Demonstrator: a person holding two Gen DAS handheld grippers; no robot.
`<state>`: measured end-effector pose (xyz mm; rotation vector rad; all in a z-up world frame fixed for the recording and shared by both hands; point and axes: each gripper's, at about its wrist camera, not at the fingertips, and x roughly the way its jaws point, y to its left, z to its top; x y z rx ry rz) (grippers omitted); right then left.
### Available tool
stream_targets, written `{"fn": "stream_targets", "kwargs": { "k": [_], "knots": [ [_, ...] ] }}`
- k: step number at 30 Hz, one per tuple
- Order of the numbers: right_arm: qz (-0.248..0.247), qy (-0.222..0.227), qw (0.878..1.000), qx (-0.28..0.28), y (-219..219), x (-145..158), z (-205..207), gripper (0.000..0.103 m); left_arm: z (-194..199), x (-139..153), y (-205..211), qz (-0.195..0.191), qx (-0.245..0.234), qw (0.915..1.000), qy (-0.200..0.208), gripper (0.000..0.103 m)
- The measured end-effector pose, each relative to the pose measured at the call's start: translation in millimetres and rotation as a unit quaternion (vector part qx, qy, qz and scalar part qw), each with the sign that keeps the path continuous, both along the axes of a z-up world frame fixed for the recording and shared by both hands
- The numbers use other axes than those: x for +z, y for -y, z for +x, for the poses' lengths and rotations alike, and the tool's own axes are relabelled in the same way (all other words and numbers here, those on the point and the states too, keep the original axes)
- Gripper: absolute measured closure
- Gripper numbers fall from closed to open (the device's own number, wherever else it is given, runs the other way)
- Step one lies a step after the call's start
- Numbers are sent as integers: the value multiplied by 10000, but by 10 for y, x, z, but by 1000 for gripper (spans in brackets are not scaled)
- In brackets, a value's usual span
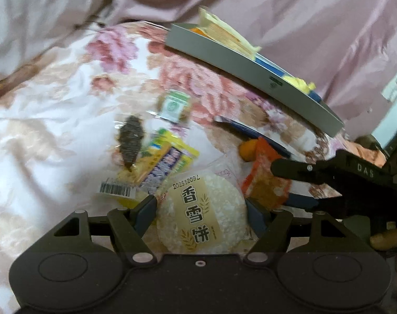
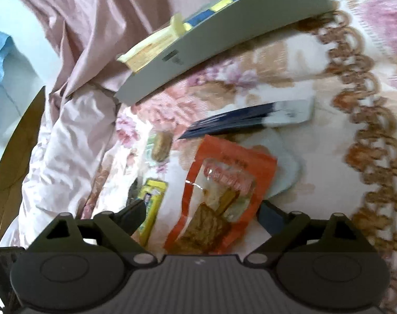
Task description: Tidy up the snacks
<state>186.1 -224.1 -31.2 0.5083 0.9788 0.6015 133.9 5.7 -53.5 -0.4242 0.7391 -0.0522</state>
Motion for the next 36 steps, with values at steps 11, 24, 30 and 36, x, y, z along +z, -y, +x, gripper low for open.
{"fn": "stream_targets", "kwargs": {
  "k": [11, 24, 30, 36],
  "knots": [
    [-425, -136, 9989, 125, -246, 8, -232, 10, -50, -62, -86, -60, 102, 9999, -83, 27],
    [-40, 158, 9993, 346, -443, -14, -157, 37, -72, -123, -81, 7, 108, 9998, -153, 27],
    [-108, 72, 9982, 586, -587, -73, -177, 47, -70, -117, -68, 42, 94, 9998, -159, 27],
    [372, -289, 9972, 583, -563, -184, -102, 70, -69, -122, -61, 51, 93, 9998, -164, 27]
  ]
}}
